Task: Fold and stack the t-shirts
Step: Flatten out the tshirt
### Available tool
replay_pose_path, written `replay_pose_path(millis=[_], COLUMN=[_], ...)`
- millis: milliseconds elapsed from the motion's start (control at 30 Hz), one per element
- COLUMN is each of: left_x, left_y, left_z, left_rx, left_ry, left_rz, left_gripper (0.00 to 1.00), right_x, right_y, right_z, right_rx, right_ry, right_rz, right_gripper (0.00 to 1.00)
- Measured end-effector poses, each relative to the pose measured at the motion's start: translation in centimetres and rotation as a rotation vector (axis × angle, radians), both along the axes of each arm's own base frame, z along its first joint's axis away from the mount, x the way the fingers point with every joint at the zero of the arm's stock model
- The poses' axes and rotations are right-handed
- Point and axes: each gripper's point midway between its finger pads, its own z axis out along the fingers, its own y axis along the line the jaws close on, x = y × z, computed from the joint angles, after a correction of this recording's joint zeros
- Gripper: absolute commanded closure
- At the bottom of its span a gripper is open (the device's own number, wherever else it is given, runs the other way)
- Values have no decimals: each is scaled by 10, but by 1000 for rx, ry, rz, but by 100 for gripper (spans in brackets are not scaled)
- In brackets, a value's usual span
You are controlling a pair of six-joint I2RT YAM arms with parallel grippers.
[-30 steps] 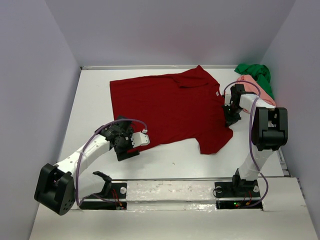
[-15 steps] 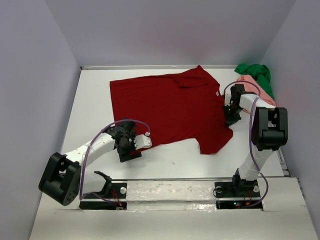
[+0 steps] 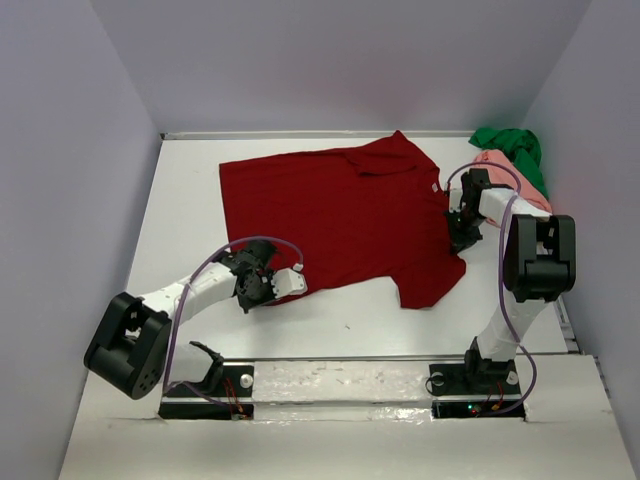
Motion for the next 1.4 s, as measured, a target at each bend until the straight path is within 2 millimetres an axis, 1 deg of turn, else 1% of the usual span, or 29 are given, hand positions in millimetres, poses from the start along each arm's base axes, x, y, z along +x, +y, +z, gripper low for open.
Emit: replay_pose_path(millis=[167,233,300,400,500,533,567,600,633,667,700,733,767,800,867,900,933,1000,1033,1067,1100,1133,1167,1233,1267,1300,1333,1367,1400], left_x=[5,12,22,43,71,83,95,103,117,125,140,153,171,187,239,265,288,328,341,355,360,363,363,357,346,338,321,297,274], left_y=[5,6,4,0,-2,-1,1,3,7,11,21,29,41,50,67,74,78,85,86,84,83,80,78,68,64,61,60,58,58], left_z=[5,14,28,68,123,145,166,179,197,207,217,225,236,240,260,268,274,284,289,297,301,309,317,342,359,369,382,394,400], left_rx=[31,37,27,-22,-84,-109,-134,-147,-172,-184,-194,-198,-202,-200,-225,-235,-255,-286,-304,-330,-345,-367,-384,-448,-484,-509,-534,-573,-590], left_ry=[-20,-51,-100,-235,-435,-516,-594,-641,-715,-749,-787,-811,-834,-836,-872,-883,-897,-918,-927,-936,-938,-945,-948,-972,-990,-1005,-1021,-1051,-1061], left_rz=[48,72,94,135,194,221,253,277,320,344,394,432,485,525,617,650,674,707,714,715,714,710,704,672,653,641,629,609,599], left_gripper=[100,100,100,100,100,100,100,100,100,100,100,100,100,100,100,100,100,100,100,100,100,100,100,100,100,100,100,100,100], right_x=[-7,-12,-17,-21,-20,-14,-5,4,13,25,33,48,59,70,114,142,162,191,215,224,225,224,219,201,191,174,160,148,129], right_y=[1,3,6,17,27,29,30,30,31,31,31,30,29,29,26,24,23,21,20,20,20,20,20,22,22,24,25,27,29], right_z=[3,7,19,56,107,133,158,179,199,221,234,250,259,265,277,280,280,275,277,275,273,271,277,292,302,319,333,344,363], right_rx=[5,12,31,83,123,128,126,122,119,114,109,103,100,98,87,84,80,78,74,72,71,70,68,69,67,68,67,71,69], right_ry=[3,0,-16,-100,-223,-294,-367,-433,-490,-557,-599,-644,-666,-679,-715,-737,-744,-743,-773,-782,-779,-771,-779,-797,-809,-839,-865,-889,-932], right_rz=[10,15,28,73,124,141,155,163,170,178,180,185,187,187,193,196,196,194,197,197,197,198,202,210,212,216,220,225,232], right_gripper=[100,100,100,100,100,100,100,100,100,100,100,100,100,100,100,100,100,100,100,100,100,100,100,100,100,100,100,100,100])
